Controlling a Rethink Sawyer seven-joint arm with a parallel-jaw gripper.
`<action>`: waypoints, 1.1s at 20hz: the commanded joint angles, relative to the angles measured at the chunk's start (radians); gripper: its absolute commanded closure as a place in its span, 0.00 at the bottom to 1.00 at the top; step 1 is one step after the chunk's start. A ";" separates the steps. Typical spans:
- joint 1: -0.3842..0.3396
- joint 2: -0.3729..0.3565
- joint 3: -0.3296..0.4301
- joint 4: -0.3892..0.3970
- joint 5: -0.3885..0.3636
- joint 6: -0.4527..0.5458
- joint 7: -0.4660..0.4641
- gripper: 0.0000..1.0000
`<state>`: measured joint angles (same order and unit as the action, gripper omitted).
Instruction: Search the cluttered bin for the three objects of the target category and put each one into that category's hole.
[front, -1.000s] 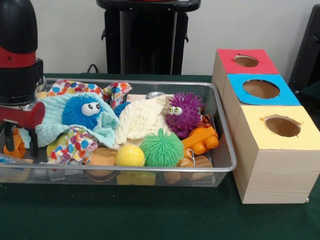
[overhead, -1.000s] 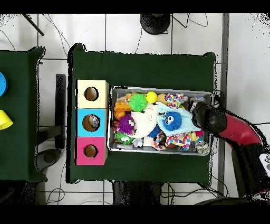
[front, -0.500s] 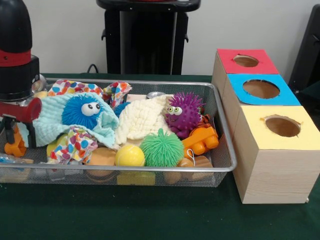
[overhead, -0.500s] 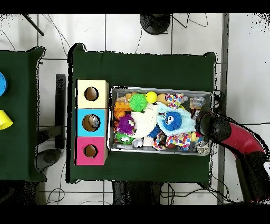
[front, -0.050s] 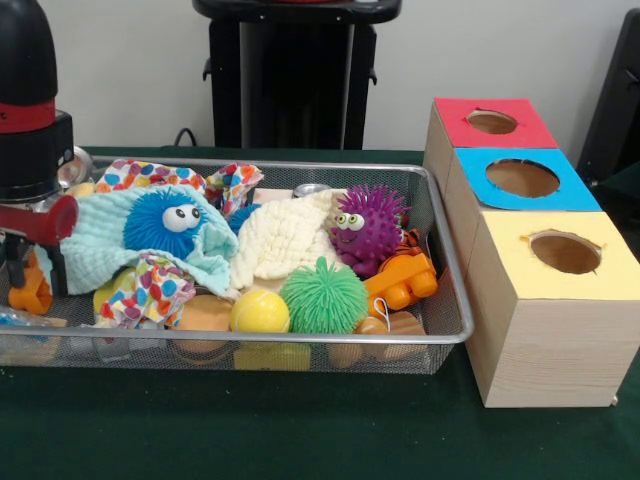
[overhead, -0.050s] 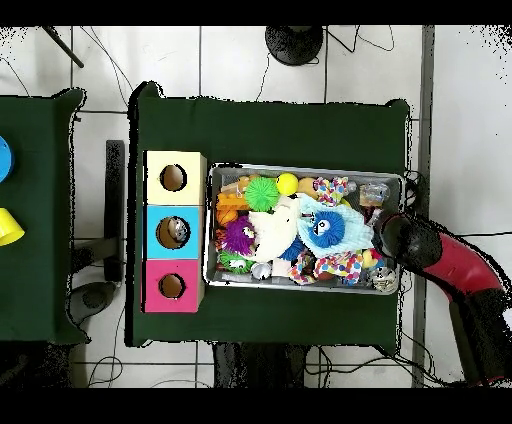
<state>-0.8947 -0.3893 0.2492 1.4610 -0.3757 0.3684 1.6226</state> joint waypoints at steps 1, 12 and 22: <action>-0.015 0.034 0.061 0.042 -0.020 0.140 -0.074 0.00; 0.000 0.015 0.055 0.023 0.024 0.210 -0.025 0.00; -0.001 0.032 0.049 0.003 0.043 0.169 0.026 0.00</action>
<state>-0.8952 -0.3899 0.2492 1.4607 -0.3630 0.4568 1.6226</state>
